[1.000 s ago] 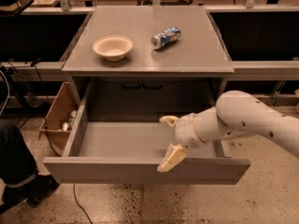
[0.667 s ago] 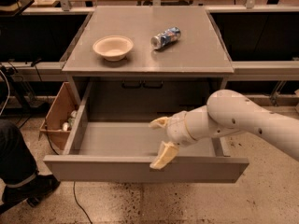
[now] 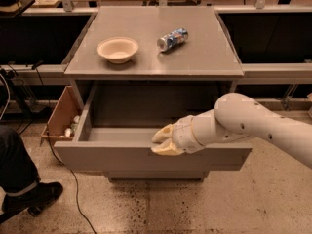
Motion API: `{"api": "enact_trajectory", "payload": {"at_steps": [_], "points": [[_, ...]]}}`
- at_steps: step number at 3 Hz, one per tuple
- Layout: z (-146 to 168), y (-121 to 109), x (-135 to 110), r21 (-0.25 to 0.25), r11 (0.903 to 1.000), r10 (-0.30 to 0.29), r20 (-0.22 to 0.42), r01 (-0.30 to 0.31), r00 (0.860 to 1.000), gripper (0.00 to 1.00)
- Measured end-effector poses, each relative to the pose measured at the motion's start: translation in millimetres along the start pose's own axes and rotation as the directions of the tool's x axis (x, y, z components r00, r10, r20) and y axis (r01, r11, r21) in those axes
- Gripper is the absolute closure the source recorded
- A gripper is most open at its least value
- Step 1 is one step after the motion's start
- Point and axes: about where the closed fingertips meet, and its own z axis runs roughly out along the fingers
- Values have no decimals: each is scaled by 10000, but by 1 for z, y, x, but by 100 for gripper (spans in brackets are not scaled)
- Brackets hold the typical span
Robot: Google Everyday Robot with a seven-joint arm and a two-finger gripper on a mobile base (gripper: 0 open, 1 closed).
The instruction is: Close top drawer
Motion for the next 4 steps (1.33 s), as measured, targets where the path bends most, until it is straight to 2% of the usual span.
{"api": "enact_trajectory", "payload": {"at_steps": [1,3,4], "points": [[12,-11,-14,91,9996,-286,208,284,9994,82],[38,-46,-52,426,9932,-1110,651,1084,9917,36],[57,-67,-75,681,9850,-1647,934,1587,9819,13]]}}
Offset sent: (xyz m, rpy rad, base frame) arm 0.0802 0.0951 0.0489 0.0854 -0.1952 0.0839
